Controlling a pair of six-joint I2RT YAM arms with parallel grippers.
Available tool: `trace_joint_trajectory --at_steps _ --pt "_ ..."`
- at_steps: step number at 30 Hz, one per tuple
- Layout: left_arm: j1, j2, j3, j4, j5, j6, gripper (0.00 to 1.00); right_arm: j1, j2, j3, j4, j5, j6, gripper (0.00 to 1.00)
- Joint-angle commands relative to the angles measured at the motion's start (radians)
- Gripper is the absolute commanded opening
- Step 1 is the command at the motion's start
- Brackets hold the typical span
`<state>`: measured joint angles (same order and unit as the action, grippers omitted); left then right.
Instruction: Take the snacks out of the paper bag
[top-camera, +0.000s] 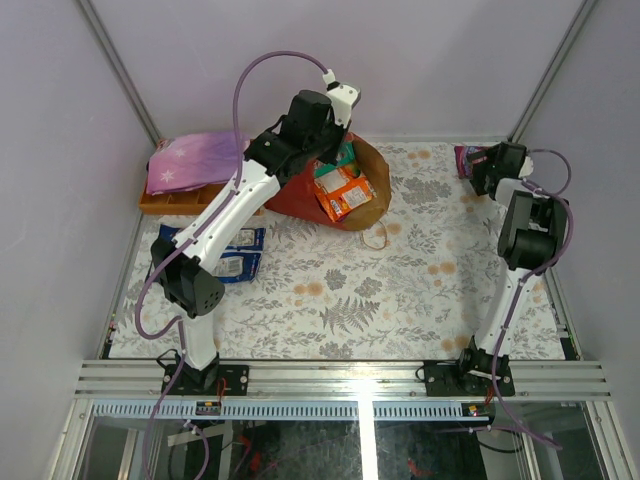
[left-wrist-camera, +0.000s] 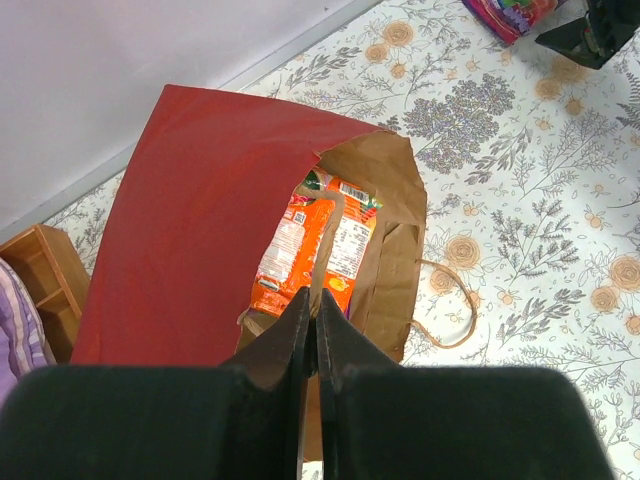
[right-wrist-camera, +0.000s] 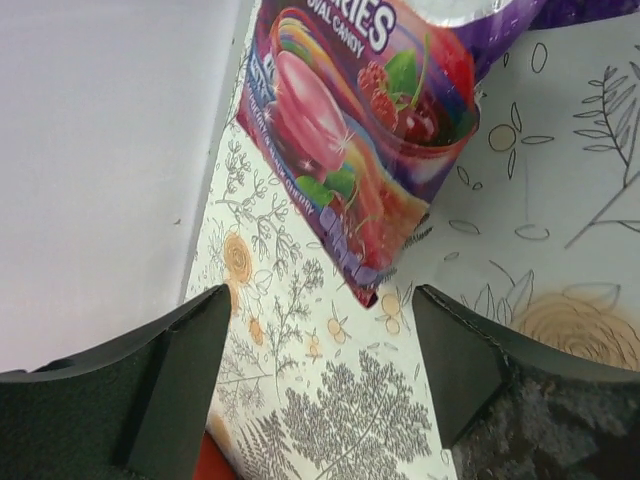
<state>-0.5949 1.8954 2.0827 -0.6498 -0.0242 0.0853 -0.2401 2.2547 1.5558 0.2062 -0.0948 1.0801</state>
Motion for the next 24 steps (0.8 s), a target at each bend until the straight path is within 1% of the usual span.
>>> trace_joint_trajectory --at_steps 1,5,8,11,14,17,20,22,24 --pt "-0.015 -0.013 0.027 0.035 0.009 0.027 0.0 0.003 -0.138 -0.041 -0.066 0.005 -0.107 0.81" --pt "-0.014 -0.028 -0.005 0.057 0.006 0.031 0.0 -0.008 -0.217 -0.093 -0.112 0.025 -0.182 0.8" --pt "-0.014 -0.044 -0.038 0.075 0.008 0.032 0.0 -0.006 -0.315 -0.159 -0.127 0.024 -0.242 0.75" --pt "-0.014 -0.044 -0.048 0.085 0.016 0.032 0.0 0.042 -0.487 -0.329 -0.008 0.036 -0.223 0.74" --pt "-0.014 -0.043 -0.055 0.096 0.024 0.031 0.0 0.192 -0.666 -0.506 0.143 0.124 -0.135 0.73" --pt "-0.014 -0.041 -0.067 0.108 0.019 0.03 0.0 0.376 -0.752 -0.651 0.315 0.165 0.013 0.72" --pt "-0.013 -0.041 -0.072 0.114 0.021 0.026 0.0 0.563 -0.762 -0.719 0.405 0.211 0.09 0.71" --pt "-0.014 -0.043 -0.075 0.114 0.023 0.022 0.0 0.645 -0.737 -0.742 0.452 0.254 0.096 0.71" --pt "-0.014 -0.048 -0.08 0.117 0.024 0.018 0.0 0.683 -0.688 -0.734 0.478 0.27 0.119 0.7"
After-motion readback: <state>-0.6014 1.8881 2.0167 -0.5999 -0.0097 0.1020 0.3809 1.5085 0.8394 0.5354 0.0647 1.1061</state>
